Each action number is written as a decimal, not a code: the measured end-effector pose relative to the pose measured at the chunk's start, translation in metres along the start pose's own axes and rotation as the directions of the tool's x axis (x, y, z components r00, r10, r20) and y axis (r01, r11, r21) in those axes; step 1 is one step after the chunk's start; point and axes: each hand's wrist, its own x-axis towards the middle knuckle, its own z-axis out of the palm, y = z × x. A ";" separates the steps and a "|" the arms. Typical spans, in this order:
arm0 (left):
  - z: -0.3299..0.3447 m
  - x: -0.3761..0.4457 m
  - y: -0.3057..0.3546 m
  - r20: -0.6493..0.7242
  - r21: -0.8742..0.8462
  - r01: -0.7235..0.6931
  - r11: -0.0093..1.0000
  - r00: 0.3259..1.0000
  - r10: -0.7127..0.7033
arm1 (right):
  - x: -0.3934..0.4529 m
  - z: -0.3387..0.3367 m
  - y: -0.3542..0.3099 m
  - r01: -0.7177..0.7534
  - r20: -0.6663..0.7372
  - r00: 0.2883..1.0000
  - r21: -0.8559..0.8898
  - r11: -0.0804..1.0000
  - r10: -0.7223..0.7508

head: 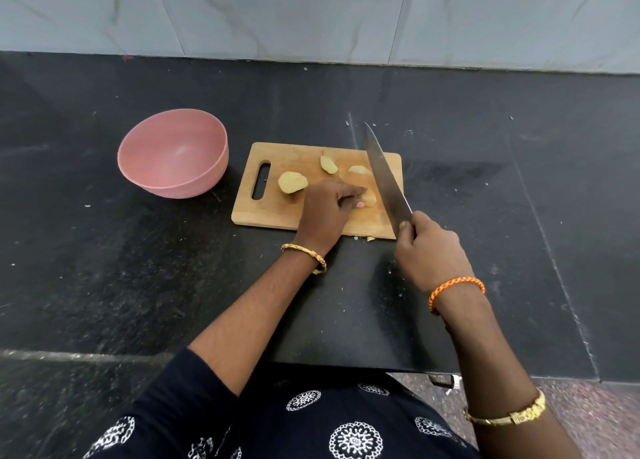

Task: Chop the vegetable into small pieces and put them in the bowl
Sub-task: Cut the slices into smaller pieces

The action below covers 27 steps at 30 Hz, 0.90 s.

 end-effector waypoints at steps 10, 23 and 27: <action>-0.003 0.001 -0.001 0.014 -0.033 0.029 0.999 0.999 -0.029 | 0.012 0.009 -0.010 0.038 0.009 0.999 -0.058 0.998 -0.037; -0.002 -0.002 -0.004 0.037 0.020 -0.073 0.997 0.997 0.073 | 0.014 0.013 -0.013 0.030 0.031 0.999 -0.082 0.996 -0.027; -0.001 -0.002 -0.005 0.033 0.027 -0.095 0.995 0.995 0.094 | 0.015 0.011 -0.013 0.022 0.024 0.999 -0.068 0.997 -0.021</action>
